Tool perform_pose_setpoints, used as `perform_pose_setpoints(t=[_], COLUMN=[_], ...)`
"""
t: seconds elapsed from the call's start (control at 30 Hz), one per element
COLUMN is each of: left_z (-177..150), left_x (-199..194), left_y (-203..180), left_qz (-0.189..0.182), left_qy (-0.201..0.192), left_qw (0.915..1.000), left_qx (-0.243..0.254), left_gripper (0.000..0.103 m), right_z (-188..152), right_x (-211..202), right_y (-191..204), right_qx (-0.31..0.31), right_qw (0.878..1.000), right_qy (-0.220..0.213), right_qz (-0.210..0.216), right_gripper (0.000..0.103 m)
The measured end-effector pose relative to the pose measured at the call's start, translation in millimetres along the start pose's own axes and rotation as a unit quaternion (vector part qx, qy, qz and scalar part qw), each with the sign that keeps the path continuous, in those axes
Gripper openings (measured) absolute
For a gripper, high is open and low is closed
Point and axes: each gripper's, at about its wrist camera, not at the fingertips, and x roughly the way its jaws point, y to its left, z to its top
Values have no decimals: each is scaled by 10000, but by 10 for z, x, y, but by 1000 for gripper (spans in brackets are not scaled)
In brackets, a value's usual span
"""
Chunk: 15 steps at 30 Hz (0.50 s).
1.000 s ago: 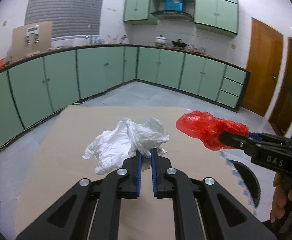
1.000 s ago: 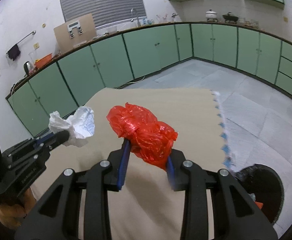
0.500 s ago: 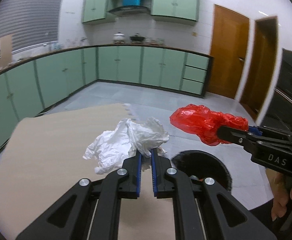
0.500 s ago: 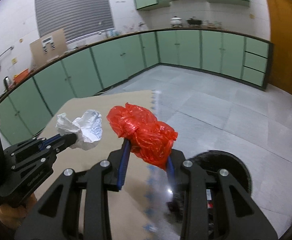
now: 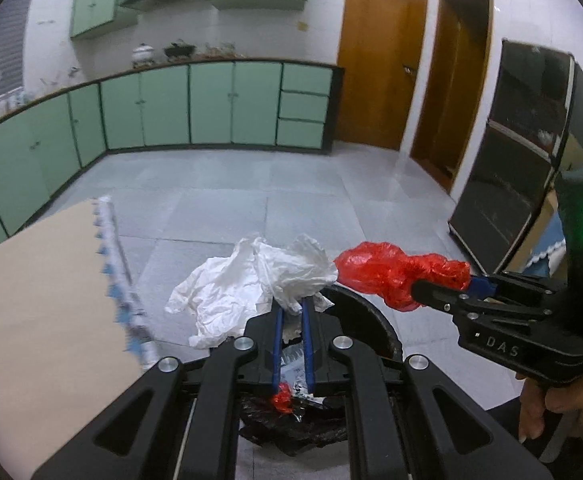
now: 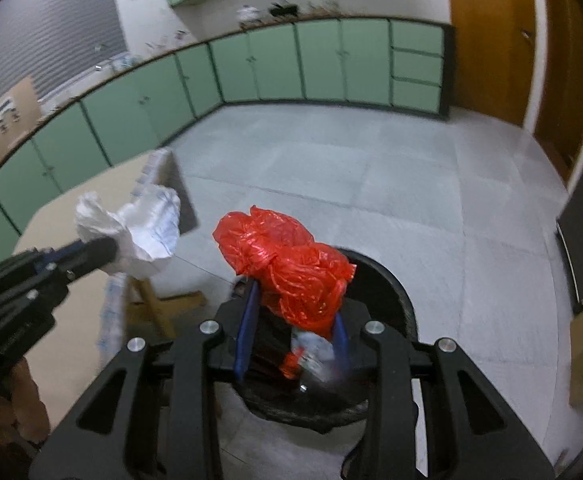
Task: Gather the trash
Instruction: 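Carry the white tissue and small red bag over the bin with both tools, then open both tools to drop the tissue and red bag into the bin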
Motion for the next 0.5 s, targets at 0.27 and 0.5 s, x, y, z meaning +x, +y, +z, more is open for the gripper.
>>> perform_pose_setpoints(t=[0.27,0.5], left_z=[-58,-101], left_x=[906,1342], left_y=[-171,-168], left_qz=[-8,155], left_qy=[774,1093], left_qw=[9968,9937], left_qx=[179,176], left_gripper=[10,24], right_z=[-169,-202], right_x=[733,940], right_y=[-436,-437], right_qx=[485,538], right_qw=[9964,9938], right_qy=[666,910], right_qz=[-215,-347], right_gripper=[33,47])
